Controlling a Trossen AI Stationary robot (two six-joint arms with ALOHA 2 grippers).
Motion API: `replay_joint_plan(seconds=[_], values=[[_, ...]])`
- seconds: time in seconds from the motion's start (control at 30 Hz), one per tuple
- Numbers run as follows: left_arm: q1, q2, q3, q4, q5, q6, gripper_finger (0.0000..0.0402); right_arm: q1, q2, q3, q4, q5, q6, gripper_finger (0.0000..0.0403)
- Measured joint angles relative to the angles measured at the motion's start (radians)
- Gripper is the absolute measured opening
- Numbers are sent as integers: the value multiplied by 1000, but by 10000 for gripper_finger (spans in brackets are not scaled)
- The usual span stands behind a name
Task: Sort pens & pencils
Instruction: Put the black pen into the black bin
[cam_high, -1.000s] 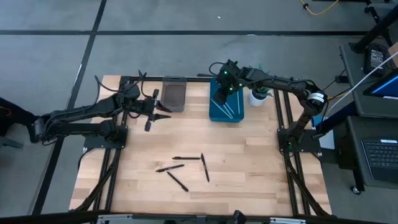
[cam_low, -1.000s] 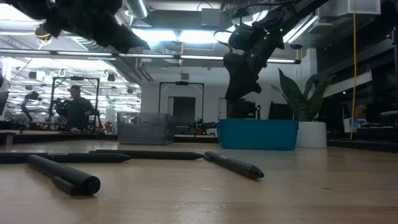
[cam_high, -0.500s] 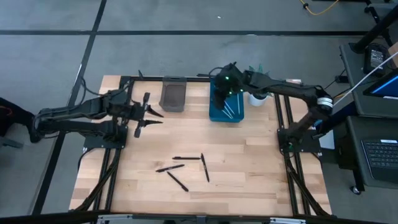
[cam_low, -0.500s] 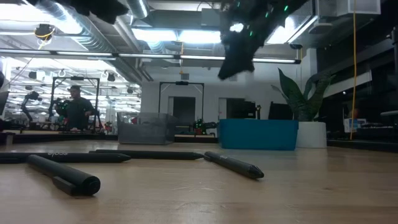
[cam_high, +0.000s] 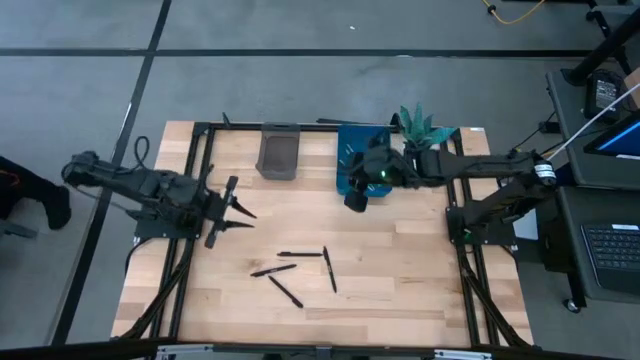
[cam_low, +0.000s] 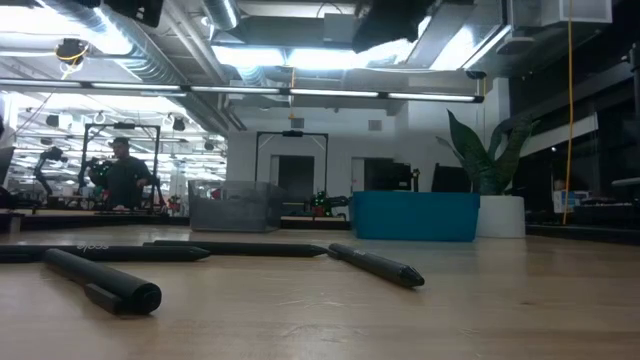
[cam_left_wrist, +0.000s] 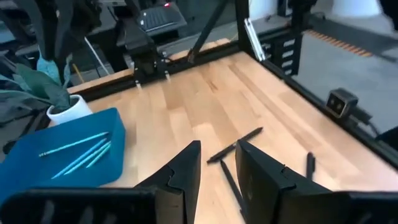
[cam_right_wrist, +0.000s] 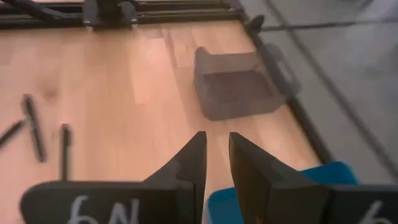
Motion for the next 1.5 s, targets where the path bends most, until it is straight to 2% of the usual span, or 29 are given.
replay_joint_plan(seconds=[0.07,0.13,0.23,0.37,0.5,0.7,0.87,0.97,1.1,1.2,1.5], values=[[-70,7,-5,19,-92,8,95,39,-3,0,2,67,-7,71],[-127,7,-4,45,-168,23,95,67,-3,0,5,92,-10,71],[-201,5,-4,63,-204,29,95,96,-6,-33,85,94,-43,71],[-270,-1,-4,64,-232,22,95,105,-61,-172,237,71,-71,71],[-298,2,-6,60,-271,4,95,104,-171,-369,415,59,-67,71],[-296,18,-69,74,-278,-31,95,135,-338,-625,692,48,-72,71],[-261,76,-153,179,-288,-26,95,164,-396,-742,796,48,-64,71],[-220,118,-167,192,-287,-63,95,169,-398,-777,814,48,-40,71],[-163,182,-168,194,-199,-137,95,168,-398,-808,817,48,15,72],[-129,239,-168,191,-185,-182,95,168,-398,-817,817,48,31,72],[-72,406,-167,210,-92,-221,95,168,-398,-818,817,48,31,72]])
